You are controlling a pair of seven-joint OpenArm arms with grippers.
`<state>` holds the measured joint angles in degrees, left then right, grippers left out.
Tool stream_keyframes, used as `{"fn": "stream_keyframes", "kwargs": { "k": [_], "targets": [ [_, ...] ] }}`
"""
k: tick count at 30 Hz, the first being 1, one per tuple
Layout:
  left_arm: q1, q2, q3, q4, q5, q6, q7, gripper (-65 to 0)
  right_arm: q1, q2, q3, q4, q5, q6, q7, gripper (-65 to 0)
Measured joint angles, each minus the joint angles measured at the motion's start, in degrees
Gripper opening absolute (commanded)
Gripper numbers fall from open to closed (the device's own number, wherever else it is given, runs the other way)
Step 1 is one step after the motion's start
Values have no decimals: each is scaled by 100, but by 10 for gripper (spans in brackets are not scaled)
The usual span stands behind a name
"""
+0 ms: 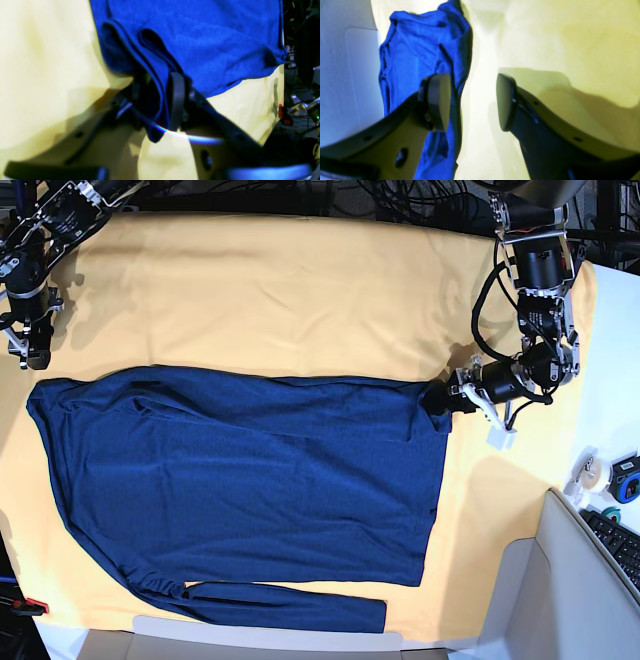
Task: Fold the T-shirt properly
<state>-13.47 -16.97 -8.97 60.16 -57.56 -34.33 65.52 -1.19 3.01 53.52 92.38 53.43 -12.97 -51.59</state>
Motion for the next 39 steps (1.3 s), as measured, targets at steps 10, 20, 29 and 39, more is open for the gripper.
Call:
{"fn": "stream_keyframes", "kwargs": {
  "k": [10,20,29,39],
  "targets": [
    [79,0,2,-2,-50,-22,-50,-545,911,118,15,-1585,177,190,138,-354],
    [79,2,2,-2,-50,-20,-46,-545,1427,337,28,-2173,50,120,98,-354],
    [79,0,2,-2,-50,-20,-44,-545,1718,361,35,-2315,4,81,149,-356],
    [81,0,2,-2,-7,-20,-31,-646,1781,348,11,-2323,-79,37,103,-650]
  ]
}}
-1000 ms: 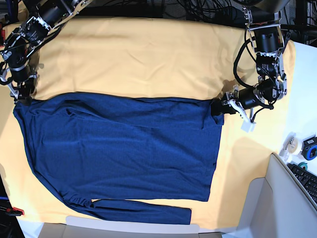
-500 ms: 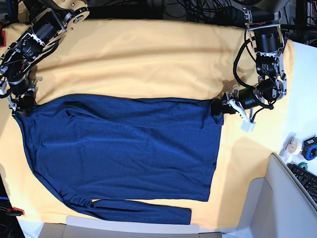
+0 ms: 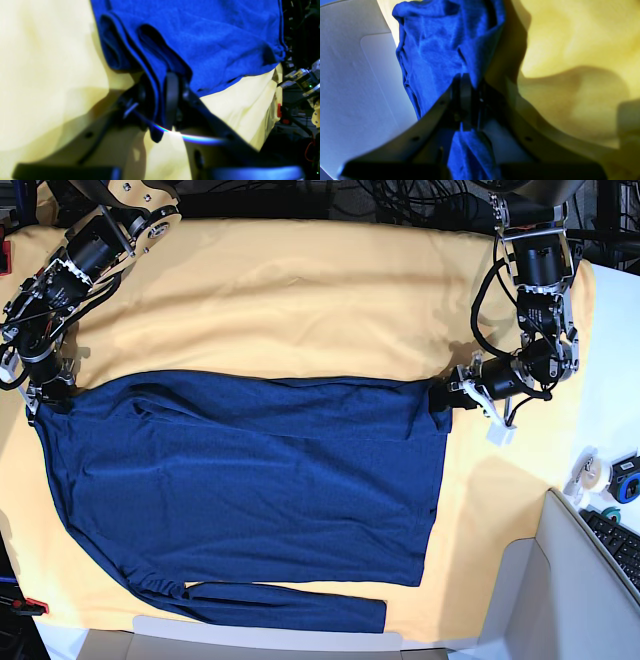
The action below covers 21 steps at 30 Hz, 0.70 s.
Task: Fold the T-shirt properly
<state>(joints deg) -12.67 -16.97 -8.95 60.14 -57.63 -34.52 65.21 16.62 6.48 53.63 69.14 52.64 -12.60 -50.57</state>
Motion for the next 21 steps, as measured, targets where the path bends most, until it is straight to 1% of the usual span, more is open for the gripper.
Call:
{"fn": "stream_keyframes", "kwargs": {
  "k": [5,7,12,14,16,17,21],
  "targets": [
    [74,-2,0,0,-24,-2,-42,-650,-175,28,-247,61,22,46,-11,-650],
    [79,-7,0,0,-24,-20,-52,-650,-260,26,-254,116,118,63,-22,-650],
    [173,-22,-7,55,-44,-22,-70,-650,-658,-20,-278,557,133,37,-83,-650],
    [308,-83,-4,229,-74,-22,-76,-650,-839,0,-354,702,136,37,-83,-650],
    [481,-153,-11,505,-85,-17,22,-650,-1027,98,-498,811,131,35,-142,-650],
    [555,-184,-11,629,-83,-11,50,-650,-1099,149,-551,852,127,-24,-146,-650],
    [844,-210,-20,1097,9,2,90,-650,-1434,232,-562,1180,111,-28,-181,-650]
  ]
}}
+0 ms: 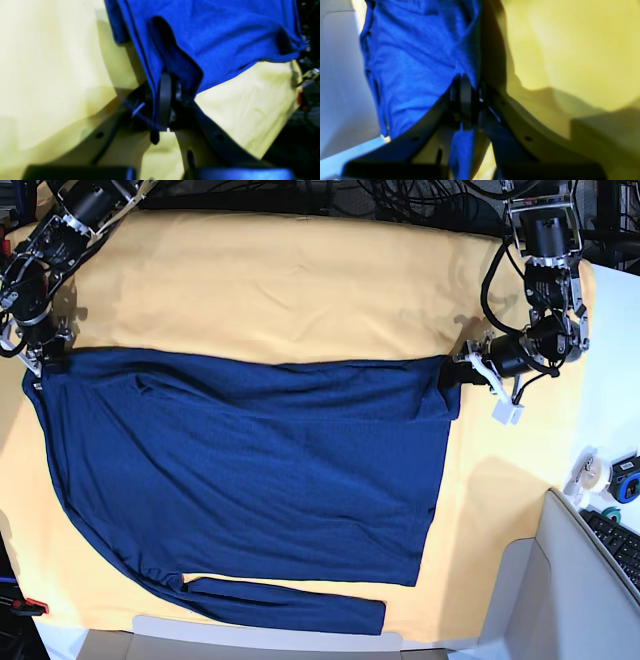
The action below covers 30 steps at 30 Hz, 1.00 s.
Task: Fold the T-shirt properly
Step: 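Pull the held shoulder corners further toward the robot with both grippers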
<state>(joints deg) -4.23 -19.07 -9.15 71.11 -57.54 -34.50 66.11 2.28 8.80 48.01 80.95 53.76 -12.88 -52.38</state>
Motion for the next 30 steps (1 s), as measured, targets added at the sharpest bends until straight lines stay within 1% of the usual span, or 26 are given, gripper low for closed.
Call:
{"fn": "stream_keyframes", "kwargs": {
  "k": [6,8,11,16,25,30],
  "targets": [
    [535,-151,-31,520,-28,-2,-33,-650,-348,15,-39,219,17,-11,4,-650],
    [660,-122,-223,658,0,-4,31,-650,-479,20,-37,227,68,92,24,-650],
    [942,-127,-424,938,-17,-2,26,-650,-660,55,-39,398,48,20,4,-650],
    [1340,-188,-627,1410,-9,-7,92,-650,-1095,35,-44,835,33,7,-44,-650],
    [1362,-208,-660,2017,0,-2,125,-650,-1327,33,-37,1010,39,7,-33,-650],
    [1478,-221,-728,2232,-28,-2,354,-650,-1502,13,-31,1027,48,33,-15,-650]
  ]
}}
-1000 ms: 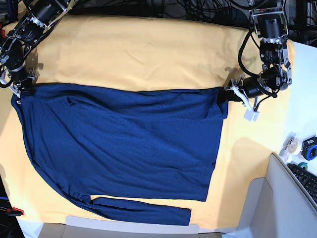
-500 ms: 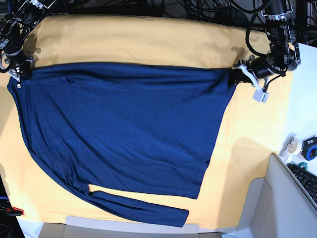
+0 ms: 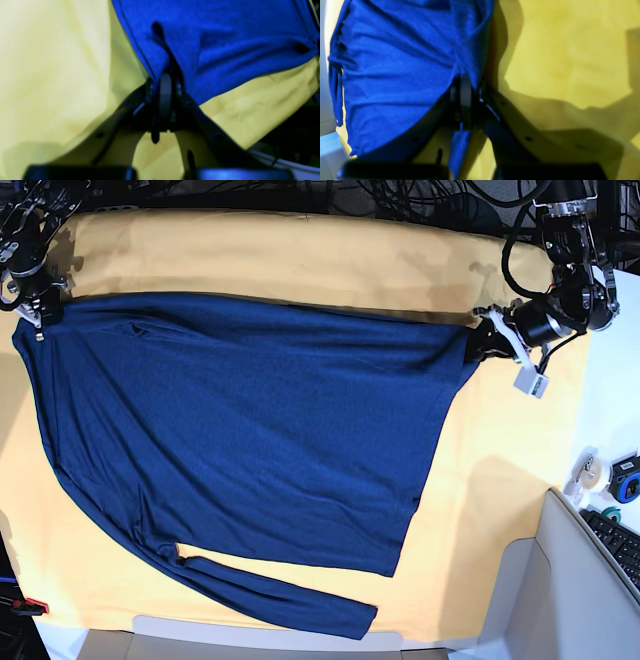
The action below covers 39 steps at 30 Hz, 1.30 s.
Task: Fold the T-shirt properly
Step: 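Pull the held shoulder corners further toward the robot with both grippers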
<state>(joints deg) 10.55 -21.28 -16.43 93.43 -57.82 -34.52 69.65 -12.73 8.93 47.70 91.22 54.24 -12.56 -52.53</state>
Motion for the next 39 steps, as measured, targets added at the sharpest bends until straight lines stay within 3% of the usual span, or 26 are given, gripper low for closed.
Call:
{"fn": "stream_keyframes", "kwargs": {
  "k": [4,6,11,15,19,39],
  "targets": [
    [533,13,-398,7,-22,-72,85,-650,-223,33,0,24,101,61,0,-650],
    [763,15,-557,44,28,-529,127,-650,-358,37,0,50,138,90,17,-650],
    [1224,11,-737,448,-81,-544,81,-650,-577,72,0,79,201,168,46,-650],
    [1668,33,-767,706,-46,-538,83,-650,-785,146,4,81,190,603,52,-650],
    [1969,236,-793,807,-39,-538,63,-650,-970,179,13,83,188,758,109,-650],
    [2337,448,-785,817,-153,-542,85,-650,-1244,149,446,55,188,809,50,-650]
  ]
}}
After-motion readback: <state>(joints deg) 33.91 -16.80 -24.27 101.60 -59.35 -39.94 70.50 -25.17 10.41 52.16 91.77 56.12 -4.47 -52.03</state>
